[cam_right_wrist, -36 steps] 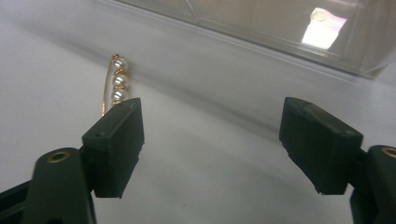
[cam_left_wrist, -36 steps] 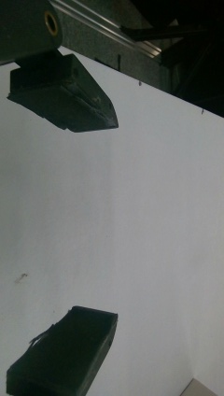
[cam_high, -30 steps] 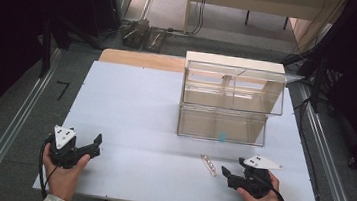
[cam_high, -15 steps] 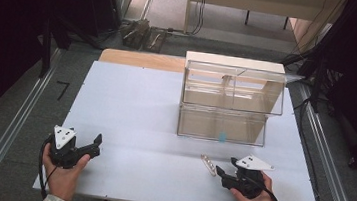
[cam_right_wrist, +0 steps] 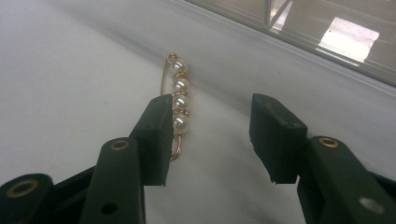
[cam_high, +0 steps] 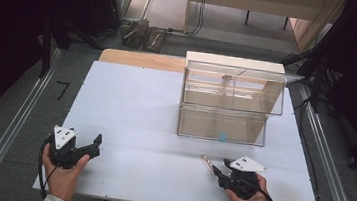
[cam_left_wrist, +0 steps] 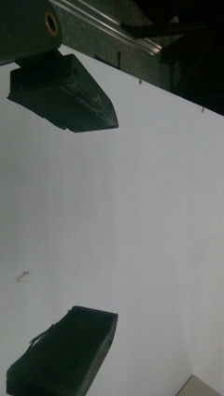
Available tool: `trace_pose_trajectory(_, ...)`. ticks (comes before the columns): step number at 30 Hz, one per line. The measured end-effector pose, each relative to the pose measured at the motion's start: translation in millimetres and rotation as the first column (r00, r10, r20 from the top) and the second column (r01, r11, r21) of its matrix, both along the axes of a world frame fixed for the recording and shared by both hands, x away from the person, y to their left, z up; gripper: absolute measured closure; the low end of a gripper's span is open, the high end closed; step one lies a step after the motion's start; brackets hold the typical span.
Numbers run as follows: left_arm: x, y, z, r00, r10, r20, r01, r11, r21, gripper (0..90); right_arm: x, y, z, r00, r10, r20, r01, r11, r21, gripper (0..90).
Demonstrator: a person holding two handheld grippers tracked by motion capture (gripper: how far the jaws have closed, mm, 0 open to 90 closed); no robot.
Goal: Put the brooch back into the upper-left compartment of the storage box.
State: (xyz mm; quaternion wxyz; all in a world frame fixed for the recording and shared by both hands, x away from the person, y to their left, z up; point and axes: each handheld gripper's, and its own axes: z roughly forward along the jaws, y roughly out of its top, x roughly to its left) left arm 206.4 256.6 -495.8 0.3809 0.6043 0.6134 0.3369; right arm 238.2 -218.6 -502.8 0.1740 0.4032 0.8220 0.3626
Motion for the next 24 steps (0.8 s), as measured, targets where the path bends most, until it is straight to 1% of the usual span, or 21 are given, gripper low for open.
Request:
trace_pose_trajectory(5, -0.1, 0.0, 0.0, 1.0000, 0.000, 0.000, 0.000, 1.0000, -0.001, 6.3, -0.4, 1.5, -1.6, 1.0000, 0.005, -0.005, -0.005, 1.000, 0.004, 52.7)
trace_pose_trajectory(6, -0.1, 0.0, 0.0, 1.0000, 0.000, 0.000, 0.000, 1.0000, 0.000, 6.4, -0.5, 2.2, -2.4, 0.9999, 0.014, -0.009, -0.014, 1.000, -0.002, 53.4)
trace_pose_trajectory(11, 0.0, -0.1, 0.1, 1.0000, -0.001, 0.000, 0.001, 1.0000, -0.001, 6.4, -1.4, 4.2, -3.8, 0.9997, 0.021, -0.010, -0.021, 1.000, -0.010, 54.7)
trace_pose_trajectory(20, -0.1, 0.0, 0.2, 1.0000, -0.002, 0.001, 0.002, 1.0000, -0.001, 6.4, -1.5, 5.8, -6.0, 0.9996, 0.025, -0.013, -0.025, 0.999, -0.029, 60.1)
trace_pose_trajectory(24, -0.2, 0.1, 0.3, 1.0000, -0.002, 0.002, 0.002, 1.0000, -0.001, 6.4, -1.3, 5.7, -6.2, 0.9996, 0.025, -0.014, -0.025, 0.999, -0.028, 61.3)
